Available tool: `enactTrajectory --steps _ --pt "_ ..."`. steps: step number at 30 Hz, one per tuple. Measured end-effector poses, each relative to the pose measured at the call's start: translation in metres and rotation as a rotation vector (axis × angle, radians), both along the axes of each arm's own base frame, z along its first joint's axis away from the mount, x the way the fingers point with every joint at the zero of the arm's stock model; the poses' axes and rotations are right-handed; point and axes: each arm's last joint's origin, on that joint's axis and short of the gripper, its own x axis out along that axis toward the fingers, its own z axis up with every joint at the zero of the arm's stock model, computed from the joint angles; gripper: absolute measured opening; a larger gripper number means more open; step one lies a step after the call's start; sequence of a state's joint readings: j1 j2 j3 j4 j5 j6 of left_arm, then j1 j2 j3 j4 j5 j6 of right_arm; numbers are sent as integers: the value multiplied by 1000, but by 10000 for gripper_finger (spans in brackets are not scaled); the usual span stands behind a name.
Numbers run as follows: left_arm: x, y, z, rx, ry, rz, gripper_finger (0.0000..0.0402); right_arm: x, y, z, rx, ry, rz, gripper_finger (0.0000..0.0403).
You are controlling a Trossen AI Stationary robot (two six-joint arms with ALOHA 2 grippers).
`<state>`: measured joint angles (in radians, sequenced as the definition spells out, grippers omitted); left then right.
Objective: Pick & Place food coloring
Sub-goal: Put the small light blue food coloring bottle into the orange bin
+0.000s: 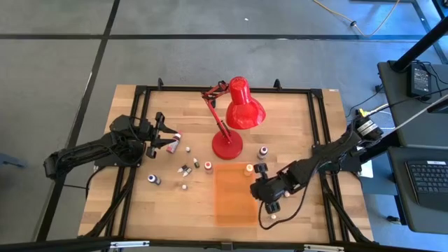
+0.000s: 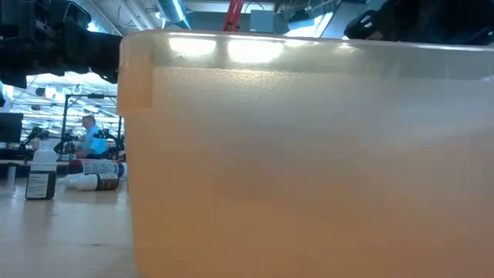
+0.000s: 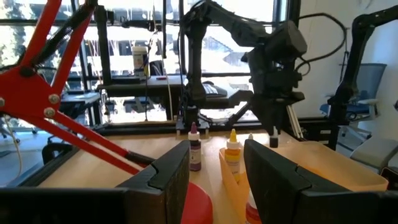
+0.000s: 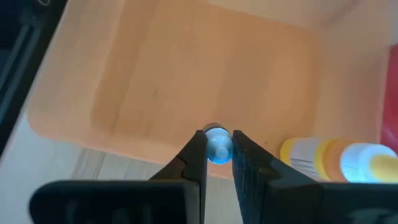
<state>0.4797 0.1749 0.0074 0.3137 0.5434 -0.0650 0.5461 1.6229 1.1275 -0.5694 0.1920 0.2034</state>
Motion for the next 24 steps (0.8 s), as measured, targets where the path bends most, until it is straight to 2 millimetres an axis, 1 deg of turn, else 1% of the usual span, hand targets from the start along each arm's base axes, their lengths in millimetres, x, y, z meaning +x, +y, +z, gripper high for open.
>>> enactTrajectory --steps 5,10,17,20,24 --pt "0 0 0 -1 2 0 148 14 9 -1 -44 69 9 54" --pt "0 0 0 2 -4 0 148 24 15 -10 -66 122 -1 54" --pt "0 0 0 2 -4 0 148 29 18 -18 -34 139 -79 54" --pt "0 0 0 2 -3 0 148 33 19 -24 -29 141 -100 56" --pt "0 0 0 1 -2 0 148 39 21 -39 -37 162 -100 63"
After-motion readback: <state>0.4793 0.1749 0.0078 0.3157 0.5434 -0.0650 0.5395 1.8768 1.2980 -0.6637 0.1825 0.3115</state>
